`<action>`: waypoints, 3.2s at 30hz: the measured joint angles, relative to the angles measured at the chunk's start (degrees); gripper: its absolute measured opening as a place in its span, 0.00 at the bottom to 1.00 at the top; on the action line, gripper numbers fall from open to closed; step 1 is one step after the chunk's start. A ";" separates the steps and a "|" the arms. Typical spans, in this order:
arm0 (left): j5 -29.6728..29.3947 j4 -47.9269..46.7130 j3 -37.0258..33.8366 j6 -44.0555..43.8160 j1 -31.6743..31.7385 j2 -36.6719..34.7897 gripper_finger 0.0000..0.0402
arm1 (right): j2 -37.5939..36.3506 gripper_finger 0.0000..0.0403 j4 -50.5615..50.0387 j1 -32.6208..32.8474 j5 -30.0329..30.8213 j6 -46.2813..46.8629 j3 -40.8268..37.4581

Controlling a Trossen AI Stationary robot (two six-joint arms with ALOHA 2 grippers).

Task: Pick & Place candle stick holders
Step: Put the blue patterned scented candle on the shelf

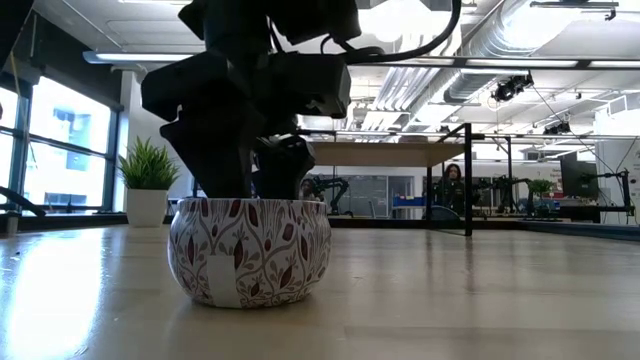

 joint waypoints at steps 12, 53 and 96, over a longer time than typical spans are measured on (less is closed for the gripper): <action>-0.26 -0.31 0.00 -1.07 0.02 0.00 0.78 | 0.00 0.78 0.46 0.01 -0.24 0.04 0.00; -5.62 -15.38 7.27 -3.98 0.00 -0.13 0.70 | 0.00 0.78 0.42 0.02 0.94 0.02 0.00; -12.30 -32.50 30.63 1.53 1.16 -0.20 0.70 | 0.02 0.78 -3.08 0.04 -0.49 2.22 0.00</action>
